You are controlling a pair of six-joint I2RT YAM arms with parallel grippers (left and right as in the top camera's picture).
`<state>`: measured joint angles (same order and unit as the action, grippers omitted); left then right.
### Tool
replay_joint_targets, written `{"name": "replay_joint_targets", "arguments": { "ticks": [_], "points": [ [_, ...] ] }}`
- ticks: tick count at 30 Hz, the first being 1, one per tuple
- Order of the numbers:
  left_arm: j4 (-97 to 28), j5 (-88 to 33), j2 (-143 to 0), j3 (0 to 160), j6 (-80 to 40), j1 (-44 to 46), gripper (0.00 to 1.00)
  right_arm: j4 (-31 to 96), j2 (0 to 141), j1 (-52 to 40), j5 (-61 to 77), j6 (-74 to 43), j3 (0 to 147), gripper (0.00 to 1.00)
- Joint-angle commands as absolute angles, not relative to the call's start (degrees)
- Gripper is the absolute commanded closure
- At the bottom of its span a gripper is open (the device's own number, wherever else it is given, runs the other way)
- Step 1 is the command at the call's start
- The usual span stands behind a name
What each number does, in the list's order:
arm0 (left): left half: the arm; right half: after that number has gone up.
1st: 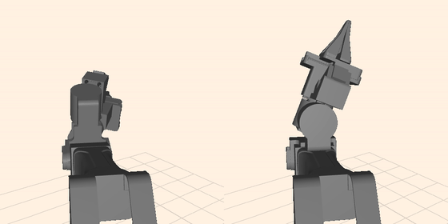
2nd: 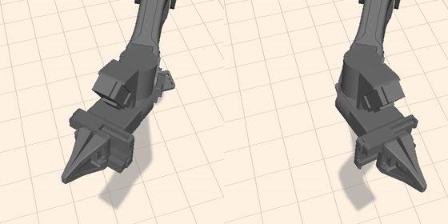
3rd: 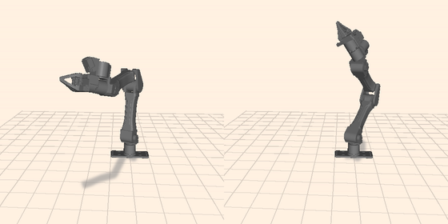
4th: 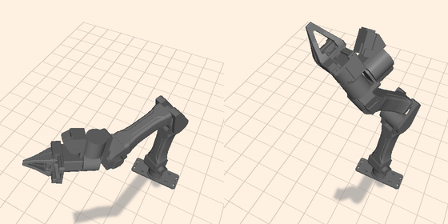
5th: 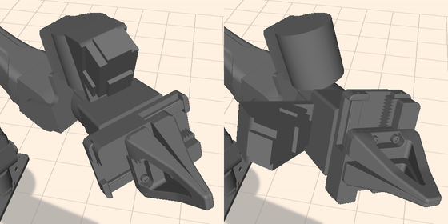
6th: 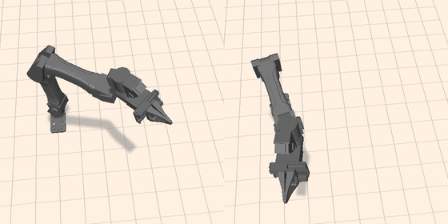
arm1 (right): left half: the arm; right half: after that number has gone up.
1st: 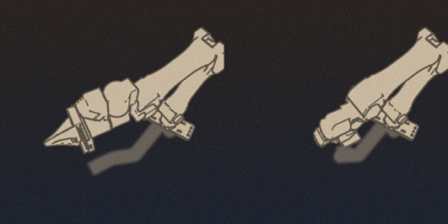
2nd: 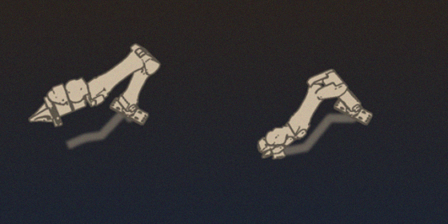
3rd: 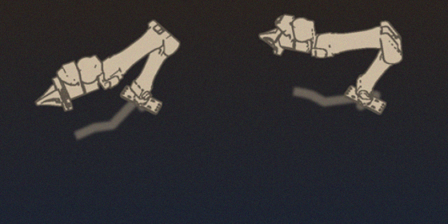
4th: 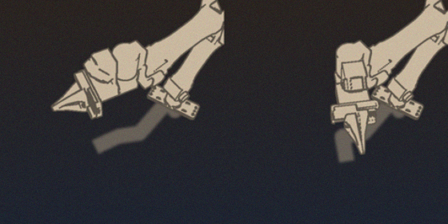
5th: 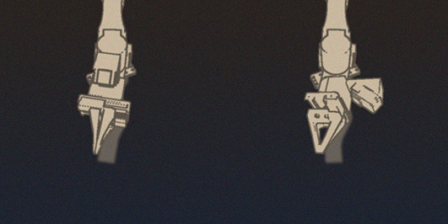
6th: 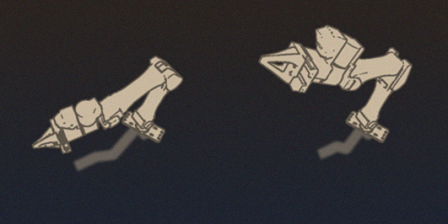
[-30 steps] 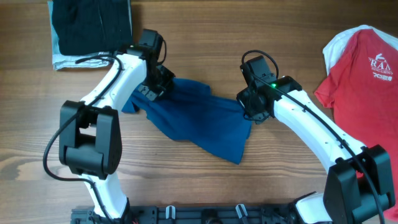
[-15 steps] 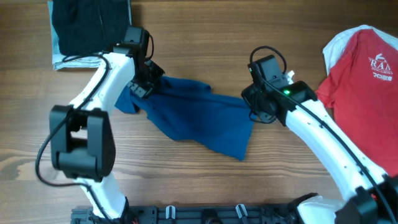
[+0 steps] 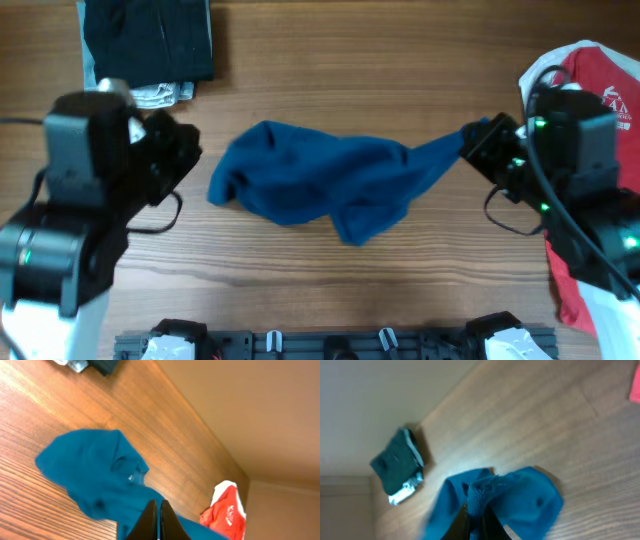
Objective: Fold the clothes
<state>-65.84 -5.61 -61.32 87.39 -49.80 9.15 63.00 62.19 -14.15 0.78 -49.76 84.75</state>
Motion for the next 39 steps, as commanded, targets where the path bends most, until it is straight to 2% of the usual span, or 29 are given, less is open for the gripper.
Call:
{"name": "replay_joint_targets", "arguments": {
  "ticks": [1,3,4,5,8,11,15,16,17,18,19,23,28,32,35,39],
  "points": [
    [-63.7,-4.0,-61.0,88.2,-50.0,8.8,0.96,60.6,61.8,-13.9,-3.4,-47.8,88.0,0.96],
    [-61.6,-4.0,-66.1,88.2,-50.2,8.8,0.94,58.8,64.4,-13.9,-5.8,-47.7,88.0,0.96],
    [-61.5,-4.6,-68.9,88.2,-50.1,8.8,0.88,58.5,66.0,-13.9,-6.5,-47.7,88.0,0.96],
    [-62.1,-7.4,-73.4,88.2,-50.1,8.8,0.70,58.3,68.1,-13.9,-8.0,-47.8,88.0,0.96],
    [-63.9,-14.4,-84.4,88.2,-47.8,8.9,0.67,58.5,73.5,-12.4,-10.8,-48.0,88.0,0.96],
    [-66.5,-14.5,-95.2,88.2,-46.8,8.9,0.57,58.8,76.3,-7.9,-9.4,-48.0,88.0,0.95],
    [-66.7,-13.4,-103.4,88.2,-46.7,11.2,0.53,59.2,76.6,-5.6,-7.5,-47.0,88.0,0.95],
    [-66.7,-12.0,-104.7,88.2,-46.7,12.5,0.46,59.3,76.6,-5.6,-7.6,-46.4,88.0,0.95],
    [-66.7,-9.0,-106.1,88.2,-46.6,14.5,0.28,59.6,76.6,-5.6,-7.5,-46.4,88.0,0.95],
    [-66.7,-6.9,-107.2,88.2,-46.6,16.1,0.22,59.7,76.7,-5.6,-7.5,-46.4,88.0,0.95],
    [-66.6,-5.3,-108.4,88.2,-46.7,18.1,0.20,59.7,76.8,-5.6,-7.5,-46.4,88.0,0.95],
    [-65.6,0.2,-114.0,88.2,-53.1,23.4,0.20,61.8,77.1,-5.6,-7.5,-45.3,88.0,0.96],
    [-67.0,-0.4,-111.2,88.2,-52.7,14.6,0.29,63.1,77.2,-5.6,-7.5,-44.5,88.0,0.95],
    [-68.1,-0.9,-104.7,88.2,-49.6,10.3,0.28,63.1,78.5,-5.6,-7.4,-44.6,88.0,0.95],
    [-67.9,-4.1,-106.4,86.7,-45.4,9.7,0.28,63.0,80.6,-5.6,-5.0,-45.0,88.0,0.95],
    [-66.1,-7.0,-108.6,83.4,-45.1,11.1,0.35,62.9,82.0,-5.6,-4.4,-45.0,88.0,0.95]
  ]
}}
